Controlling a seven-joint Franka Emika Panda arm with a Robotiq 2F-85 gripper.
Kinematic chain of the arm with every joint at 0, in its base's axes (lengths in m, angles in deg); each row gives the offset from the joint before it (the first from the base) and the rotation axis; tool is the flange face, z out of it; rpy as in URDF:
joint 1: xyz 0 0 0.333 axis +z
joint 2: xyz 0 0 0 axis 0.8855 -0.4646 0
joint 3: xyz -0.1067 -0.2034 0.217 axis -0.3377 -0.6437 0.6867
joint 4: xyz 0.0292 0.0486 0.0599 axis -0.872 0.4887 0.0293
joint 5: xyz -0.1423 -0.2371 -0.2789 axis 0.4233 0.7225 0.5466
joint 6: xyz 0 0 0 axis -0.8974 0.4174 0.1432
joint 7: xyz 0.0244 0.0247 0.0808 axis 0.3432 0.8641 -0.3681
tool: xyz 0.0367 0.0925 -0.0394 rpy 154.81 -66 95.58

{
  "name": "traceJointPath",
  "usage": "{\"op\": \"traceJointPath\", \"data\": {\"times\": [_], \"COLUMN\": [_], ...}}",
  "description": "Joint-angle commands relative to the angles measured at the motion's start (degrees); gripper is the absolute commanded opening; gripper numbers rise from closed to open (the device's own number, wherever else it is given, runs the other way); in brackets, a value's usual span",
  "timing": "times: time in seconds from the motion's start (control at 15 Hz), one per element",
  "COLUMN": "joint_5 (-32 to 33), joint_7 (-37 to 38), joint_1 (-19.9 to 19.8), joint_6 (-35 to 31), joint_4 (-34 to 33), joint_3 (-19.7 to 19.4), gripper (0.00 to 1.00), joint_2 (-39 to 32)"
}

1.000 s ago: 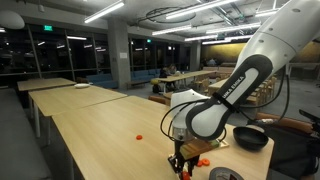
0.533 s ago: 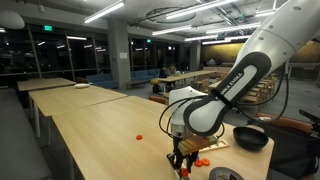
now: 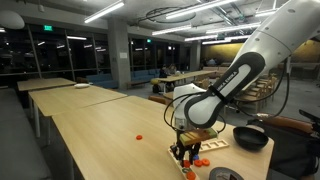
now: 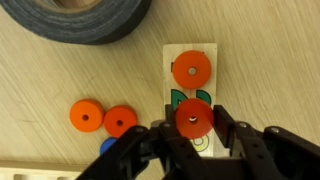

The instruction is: Pick the orange ring on the object and put it on the table

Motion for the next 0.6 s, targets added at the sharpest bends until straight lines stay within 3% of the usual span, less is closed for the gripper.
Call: {"op": "traceJointPath", "data": {"times": [0.0, 0.53], "joint_5": [0.57, 2.00], "joint_7": [-0.12, 0.89], "joint_1": [0.18, -0.73], "joint_6": [1.39, 1.36], "joint_4": [-0.62, -0.59], "joint_3": [-0.19, -1.23], "gripper": [0.24, 0.24], "joint_2": [1.68, 2.67]}}
